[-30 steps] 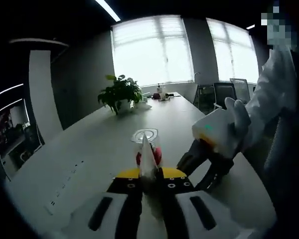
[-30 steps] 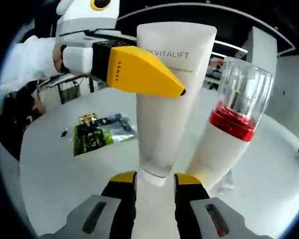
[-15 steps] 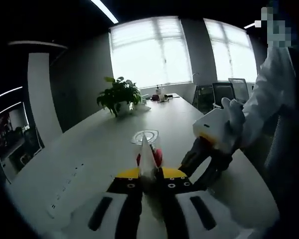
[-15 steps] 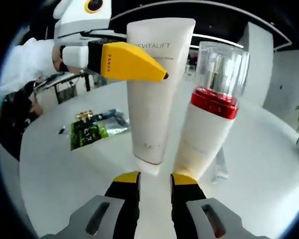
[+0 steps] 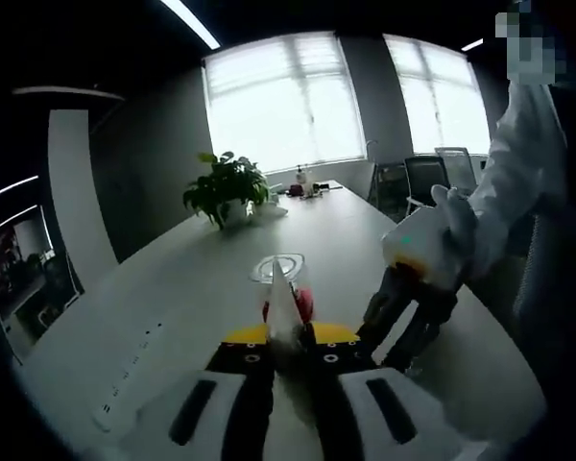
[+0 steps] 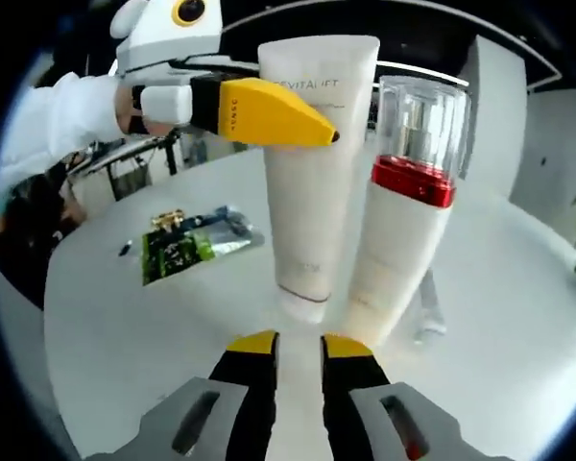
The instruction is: Arrange the skincare products in the storage area until every visible bottle or jar stands upright without overlapping.
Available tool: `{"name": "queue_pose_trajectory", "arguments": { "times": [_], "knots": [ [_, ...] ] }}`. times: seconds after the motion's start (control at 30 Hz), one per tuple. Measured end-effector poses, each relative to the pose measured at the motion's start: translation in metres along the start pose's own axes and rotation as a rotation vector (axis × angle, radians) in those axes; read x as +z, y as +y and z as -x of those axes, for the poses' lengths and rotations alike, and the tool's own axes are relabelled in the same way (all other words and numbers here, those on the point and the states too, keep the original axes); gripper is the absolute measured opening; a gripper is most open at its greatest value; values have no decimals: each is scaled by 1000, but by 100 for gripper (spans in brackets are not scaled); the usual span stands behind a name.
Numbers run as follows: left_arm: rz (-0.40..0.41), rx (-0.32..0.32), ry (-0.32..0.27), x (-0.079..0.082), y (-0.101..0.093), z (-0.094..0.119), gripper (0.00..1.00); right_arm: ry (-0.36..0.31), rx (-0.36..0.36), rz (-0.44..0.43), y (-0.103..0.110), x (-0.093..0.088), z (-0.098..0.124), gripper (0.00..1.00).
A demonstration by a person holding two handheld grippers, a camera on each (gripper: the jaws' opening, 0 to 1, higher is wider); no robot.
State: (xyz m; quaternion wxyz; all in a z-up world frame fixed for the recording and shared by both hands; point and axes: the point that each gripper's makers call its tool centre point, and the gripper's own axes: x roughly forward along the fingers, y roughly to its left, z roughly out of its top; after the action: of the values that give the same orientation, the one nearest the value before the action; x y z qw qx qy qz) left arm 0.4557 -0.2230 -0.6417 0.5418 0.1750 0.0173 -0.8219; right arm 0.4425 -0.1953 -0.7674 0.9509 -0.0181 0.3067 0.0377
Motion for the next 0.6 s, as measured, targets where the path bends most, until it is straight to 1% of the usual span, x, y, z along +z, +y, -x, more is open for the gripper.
{"name": "queue_pose_trajectory", "arguments": {
  "times": [0.1,0.2,0.33,0.43,0.5,0.6],
  "knots": [
    [-8,-1,-2,0,1,-1,7,-7,23,19,11,6,-7,7],
    [-23,1,-5,0,1,-2,7,-13,32,37,16,13,-16,9],
    [-22,-4,-9,-1,6,-1,8,-3,28,46,13,14,-24,9],
    [-30,-4,-9,-1,6,-1,8,8,21,23,7,12,-26,9],
    [-36,-17,-12,-1,5,-2,8,7,11,12,3,11,-26,10],
    [-41,-24,-13,0,9,-3,9,9,9,-9,2,9,-24,10]
  ]
}}
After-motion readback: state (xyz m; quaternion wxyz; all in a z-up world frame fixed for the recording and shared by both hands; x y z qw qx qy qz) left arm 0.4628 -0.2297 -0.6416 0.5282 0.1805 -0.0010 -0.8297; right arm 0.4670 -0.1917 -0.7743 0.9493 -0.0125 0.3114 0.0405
